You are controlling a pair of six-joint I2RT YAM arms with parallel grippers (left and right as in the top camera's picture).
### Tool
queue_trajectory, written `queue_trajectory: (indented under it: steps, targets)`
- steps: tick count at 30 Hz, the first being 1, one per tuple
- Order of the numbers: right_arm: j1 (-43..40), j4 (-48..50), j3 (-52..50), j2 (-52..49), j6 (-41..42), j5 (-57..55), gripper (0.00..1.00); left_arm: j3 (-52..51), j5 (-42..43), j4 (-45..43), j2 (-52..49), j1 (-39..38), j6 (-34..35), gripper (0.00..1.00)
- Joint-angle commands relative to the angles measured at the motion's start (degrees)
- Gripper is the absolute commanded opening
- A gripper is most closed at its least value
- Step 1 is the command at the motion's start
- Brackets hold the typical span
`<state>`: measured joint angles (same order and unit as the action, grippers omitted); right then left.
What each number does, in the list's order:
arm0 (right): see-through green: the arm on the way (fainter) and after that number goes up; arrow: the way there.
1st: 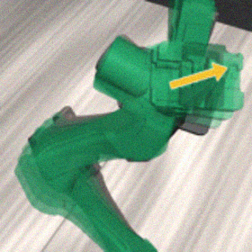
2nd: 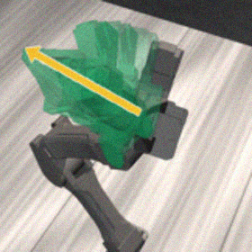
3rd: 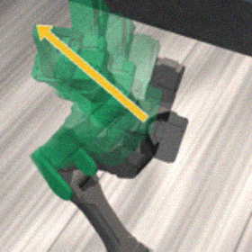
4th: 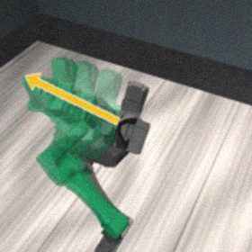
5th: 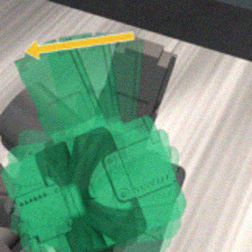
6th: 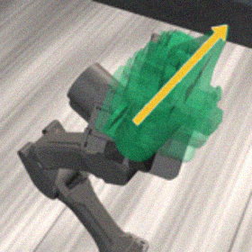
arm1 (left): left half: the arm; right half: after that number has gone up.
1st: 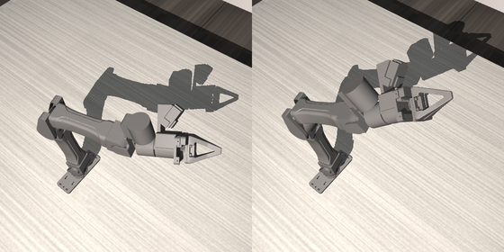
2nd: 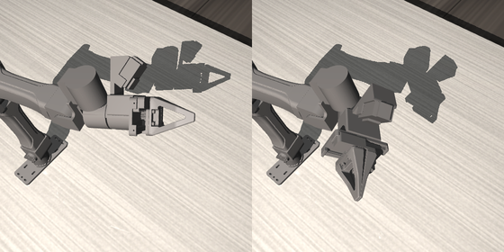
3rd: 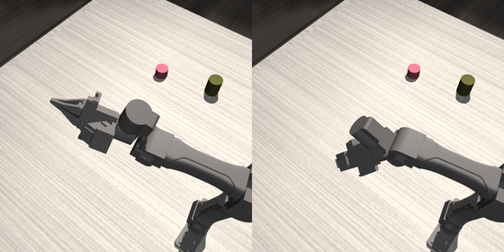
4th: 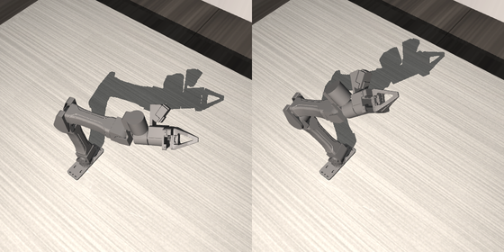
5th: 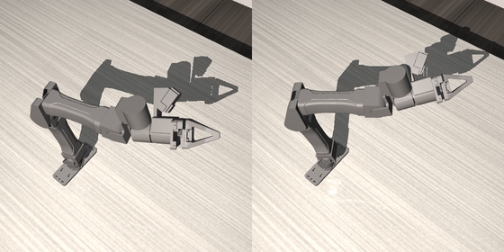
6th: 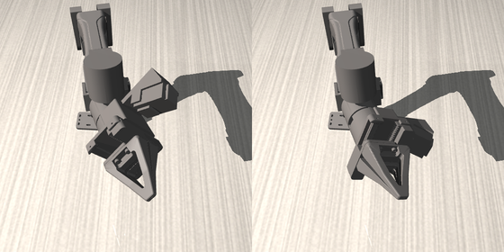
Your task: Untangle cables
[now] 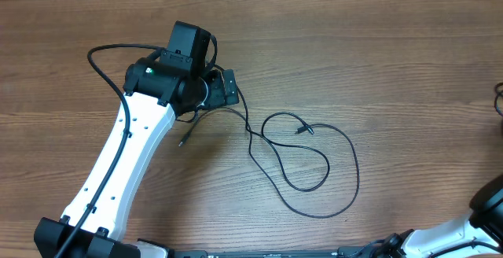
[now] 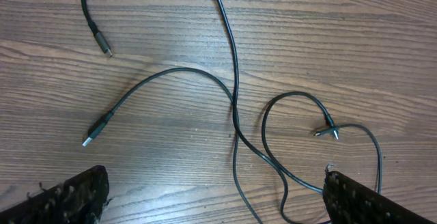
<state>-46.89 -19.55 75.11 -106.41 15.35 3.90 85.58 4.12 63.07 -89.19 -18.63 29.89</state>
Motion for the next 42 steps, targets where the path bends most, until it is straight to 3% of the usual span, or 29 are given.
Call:
queue_trajectory:
  steps: [1,6,12,17,27,32,33,34,35,36,42]
  targets:
    - [-2.86,0.72,4.35,1.09,-0.90,8.15,0.04,0.44,0.35,0.09,-0.72,0.28,-0.07,0.99]
    - [-9.01,3.45,5.62,1.14,-0.59,24.85,0.04,0.44,0.35,0.09,-0.72,0.28,-0.07,1.00]
    - [-15.30,6.36,5.62,1.14,-0.44,35.06,0.04,0.44,0.35,0.09,-0.72,0.28,-0.07,0.99]
    - [-18.73,14.45,5.62,1.14,-0.20,49.90,0.04,0.44,0.35,0.09,-0.72,0.28,-0.07,1.00]
    - [-17.42,20.20,5.60,-0.35,-1.42,41.79,0.04,0.44,0.35,0.09,-0.72,0.28,-0.07,0.99]
    - [-15.98,14.12,5.53,-2.14,-10.43,29.42,0.04,0.44,0.35,0.09,-0.72,0.28,-0.07,0.99]
    - [-15.76,12.87,5.53,-2.89,-11.08,28.11,0.11,0.44,0.35,0.09,-0.72,0.28,-0.07,0.99]
    - [-15.65,11.80,5.53,-3.69,-10.95,27.54,0.32,0.44,0.35,0.07,-0.72,0.28,-0.07,0.99]
    - [-15.54,10.62,5.53,-4.50,-10.93,27.50,0.80,0.44,0.35,0.09,-0.72,0.28,-0.07,0.99]
    - [-15.45,9.22,5.53,-5.20,-10.95,27.39,1.00,0.44,0.35,0.09,-0.72,0.28,-0.07,0.99]
    - [-15.43,1.11,5.55,-6.12,-9.68,21.09,1.00,0.44,0.35,0.07,-0.72,0.28,-0.07,0.99]
